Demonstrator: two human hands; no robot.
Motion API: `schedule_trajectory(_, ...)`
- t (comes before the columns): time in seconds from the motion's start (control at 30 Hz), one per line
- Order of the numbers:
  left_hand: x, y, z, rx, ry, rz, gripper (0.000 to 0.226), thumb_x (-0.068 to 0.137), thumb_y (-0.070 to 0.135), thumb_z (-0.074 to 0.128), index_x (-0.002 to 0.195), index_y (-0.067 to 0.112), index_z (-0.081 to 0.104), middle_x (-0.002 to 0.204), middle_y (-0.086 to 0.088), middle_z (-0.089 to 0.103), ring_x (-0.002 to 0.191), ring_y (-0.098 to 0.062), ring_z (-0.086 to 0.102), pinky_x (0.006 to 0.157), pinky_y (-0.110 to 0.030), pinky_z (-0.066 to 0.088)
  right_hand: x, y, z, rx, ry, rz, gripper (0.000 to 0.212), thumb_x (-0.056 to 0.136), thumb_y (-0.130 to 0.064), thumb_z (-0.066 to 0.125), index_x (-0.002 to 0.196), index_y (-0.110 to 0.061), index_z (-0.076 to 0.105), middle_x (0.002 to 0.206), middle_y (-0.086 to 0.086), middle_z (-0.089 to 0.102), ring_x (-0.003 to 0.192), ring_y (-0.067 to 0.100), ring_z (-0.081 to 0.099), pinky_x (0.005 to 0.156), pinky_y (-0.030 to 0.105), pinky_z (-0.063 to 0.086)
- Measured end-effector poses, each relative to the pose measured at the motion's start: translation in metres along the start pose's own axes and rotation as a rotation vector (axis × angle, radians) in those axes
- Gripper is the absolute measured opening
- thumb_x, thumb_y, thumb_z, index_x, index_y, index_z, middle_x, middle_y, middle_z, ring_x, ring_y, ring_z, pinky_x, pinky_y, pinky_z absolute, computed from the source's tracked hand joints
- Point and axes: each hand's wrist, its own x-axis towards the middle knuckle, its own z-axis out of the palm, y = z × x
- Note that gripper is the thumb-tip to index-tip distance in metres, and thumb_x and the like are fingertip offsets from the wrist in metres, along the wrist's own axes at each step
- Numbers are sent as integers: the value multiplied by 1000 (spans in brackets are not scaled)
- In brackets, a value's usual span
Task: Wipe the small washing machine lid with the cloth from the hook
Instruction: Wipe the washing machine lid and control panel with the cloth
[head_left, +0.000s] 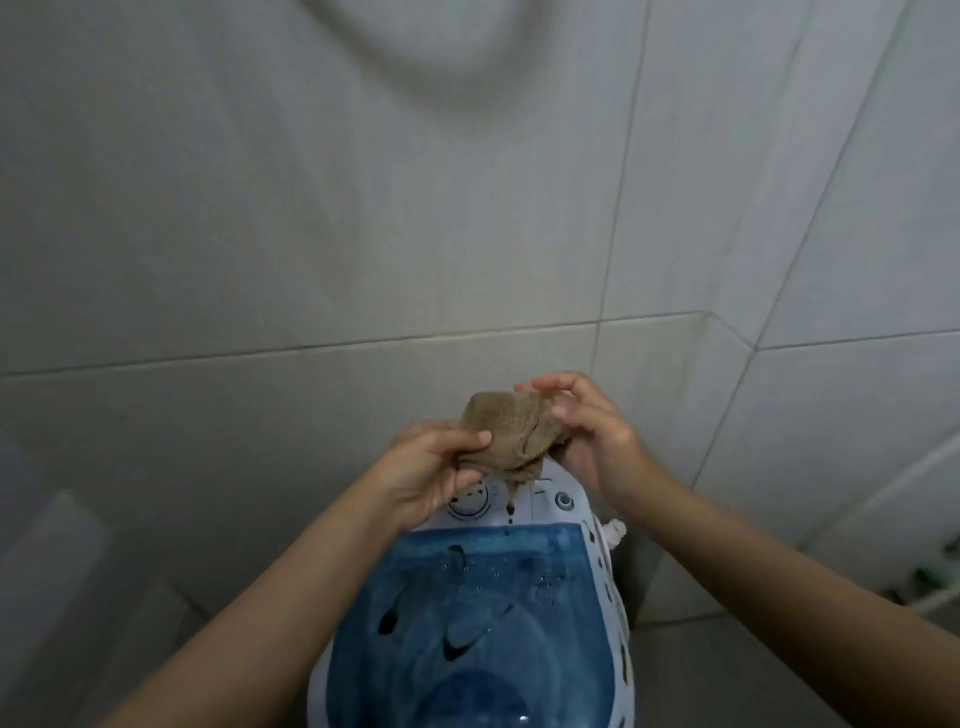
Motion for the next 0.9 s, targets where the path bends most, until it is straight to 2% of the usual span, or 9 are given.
schedule_trajectory(0.13,-22,-12,-11,236,-25,140,20,86,-9,53,101,0,61,91,-16,66,80,-23,64,66,-28,57,-21,20,11,-279,90,34,42,87,-9,63,126,-9,49,110,14,62,94,23,65,77,27,59)
schedule_trajectory(0.27,-66,-10,-9,519,3,220,22,88,-6,55,96,14,63,92,-8,65,80,-17,64,66,-27,58,-59,14,24,-528,17,57,38,73,-5,77,107,-10,62,94,8,69,76,9,67,62,12,56)
schedule_trajectory(0.37,-92,-10,-6,832,-31,305,20,89,3,60,100,20,64,99,-7,60,81,-15,63,60,-24,57,-80,6,40,-638,-20,134,29,68,-2,81,85,-15,61,75,3,66,56,4,64,52,15,53)
schedule_trajectory(0.43,-105,-11,-6,986,-22,385,19,87,9,65,101,22,64,99,-8,60,79,-17,63,58,-24,57,-88,1,51,-709,6,161,29,66,-1,80,76,-16,57,72,4,64,59,11,62,53,22,52)
schedule_trajectory(0.53,-118,-14,-15,1129,74,526,22,81,20,73,101,18,64,90,-7,63,72,-13,61,64,-29,55,-88,2,63,-809,24,195,24,70,-2,74,85,-11,58,79,7,64,70,19,62,61,27,51)
schedule_trajectory(0.6,-127,-16,-31,1220,148,552,41,77,32,76,111,17,60,94,1,63,80,-10,60,75,-28,51,-82,6,69,-860,73,172,27,72,0,69,96,-9,60,89,10,66,78,22,64,64,28,52)
schedule_trajectory(0.7,-148,-20,-67,1393,153,397,85,69,49,77,138,17,38,131,-1,48,117,-10,45,94,-25,41,-63,15,82,-984,110,59,34,73,-2,67,105,-12,64,97,6,68,89,23,64,73,28,52)
schedule_trajectory(0.77,-158,-27,-94,1561,126,177,118,58,63,76,149,18,16,155,-4,22,138,-18,26,110,-34,28,-47,22,90,-1100,110,-14,27,72,-4,67,92,-20,62,90,3,65,85,21,61,68,26,45)
schedule_trajectory(0.9,-158,-48,-140,1803,29,-111,152,38,83,63,147,20,-22,157,-5,-24,145,-24,-20,112,-43,-15,-4,47,111,-1347,43,-168,23,72,3,58,92,-8,61,97,15,70,91,33,64,63,30,41)
